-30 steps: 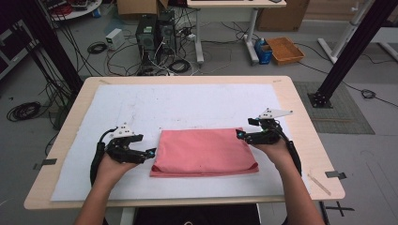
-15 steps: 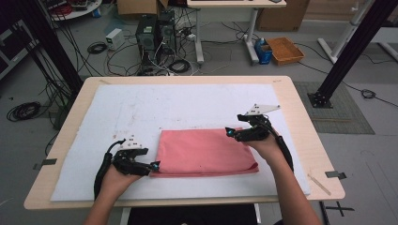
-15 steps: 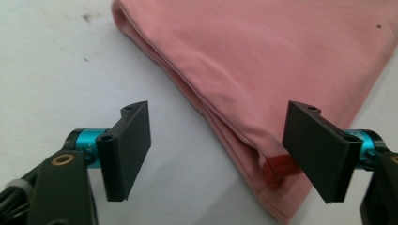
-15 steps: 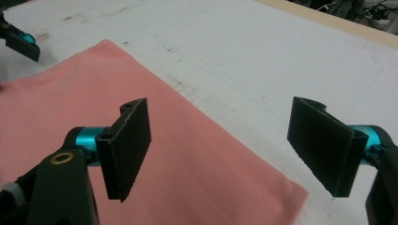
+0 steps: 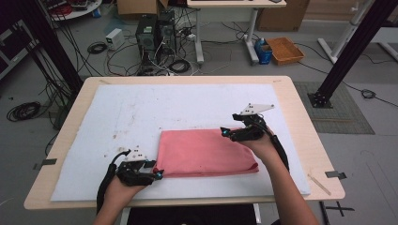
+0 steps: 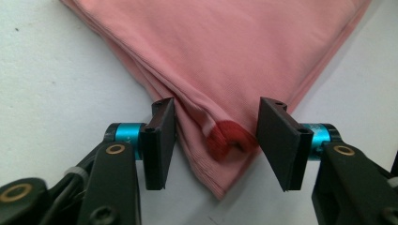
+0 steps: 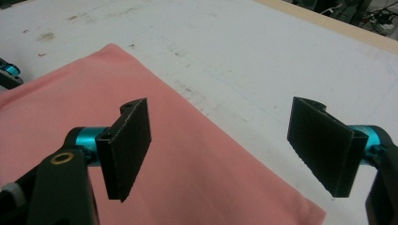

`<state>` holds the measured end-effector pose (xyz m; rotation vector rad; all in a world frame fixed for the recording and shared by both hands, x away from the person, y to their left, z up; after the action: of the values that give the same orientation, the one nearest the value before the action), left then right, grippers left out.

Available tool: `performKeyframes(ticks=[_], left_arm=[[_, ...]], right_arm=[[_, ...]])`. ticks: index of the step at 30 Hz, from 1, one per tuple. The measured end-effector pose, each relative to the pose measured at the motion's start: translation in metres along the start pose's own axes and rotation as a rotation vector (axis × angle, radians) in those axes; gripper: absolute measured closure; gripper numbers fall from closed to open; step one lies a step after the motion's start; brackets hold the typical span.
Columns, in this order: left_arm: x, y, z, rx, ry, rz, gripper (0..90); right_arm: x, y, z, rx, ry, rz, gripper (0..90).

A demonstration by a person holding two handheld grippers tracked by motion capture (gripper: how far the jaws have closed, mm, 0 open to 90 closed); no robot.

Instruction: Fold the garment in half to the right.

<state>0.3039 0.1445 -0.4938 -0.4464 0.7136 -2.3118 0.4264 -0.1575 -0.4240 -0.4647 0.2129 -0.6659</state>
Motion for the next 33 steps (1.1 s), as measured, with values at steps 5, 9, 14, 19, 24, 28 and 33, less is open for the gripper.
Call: performKeyframes(ticks=[5, 9, 14, 19, 24, 28, 33], left_arm=[[0.005, -0.001, -0.002, -0.010, 0.059, 0.034, 50.4], [0.001, -0.002, -0.002, -0.012, 0.058, 0.026, 58.9], [-0.001, -0.002, -0.001, -0.010, 0.087, 0.007, 67.6], [0.000, -0.001, -0.002, 0.010, 0.095, -0.037, 76.7], [-0.002, 0.000, 0.001, 0.015, 0.080, -0.095, 80.7], [-0.002, 0.000, 0.002, 0.035, 0.060, -0.111, 81.4], [-0.003, -0.002, 0.003, 0.050, 0.055, -0.132, 81.5]], right_arm=[[-0.011, 0.009, 0.009, -0.010, -0.031, 0.019, 21.8], [-0.022, 0.023, 0.019, -0.033, -0.059, 0.042, 21.8], [-0.037, 0.047, 0.032, -0.065, -0.099, 0.070, 22.0], [-0.051, 0.076, 0.041, -0.118, -0.123, 0.112, 22.0], [-0.068, 0.108, 0.045, -0.160, -0.116, 0.172, 22.0], [-0.083, 0.135, 0.044, -0.205, -0.124, 0.205, 22.0], [-0.100, 0.166, 0.041, -0.251, -0.127, 0.245, 23.8]])
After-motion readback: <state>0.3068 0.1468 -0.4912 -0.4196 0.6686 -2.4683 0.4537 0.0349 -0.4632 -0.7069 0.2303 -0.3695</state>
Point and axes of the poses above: each handheld gripper's, and its own axes: y roughly forward along the jaws, z roughly out of its top, x roughly to its right, the point moved 7 cm from there along y, roughly forward along the jaws, and after that the axes turned 4 degrees about x, right-handed, at the moved point
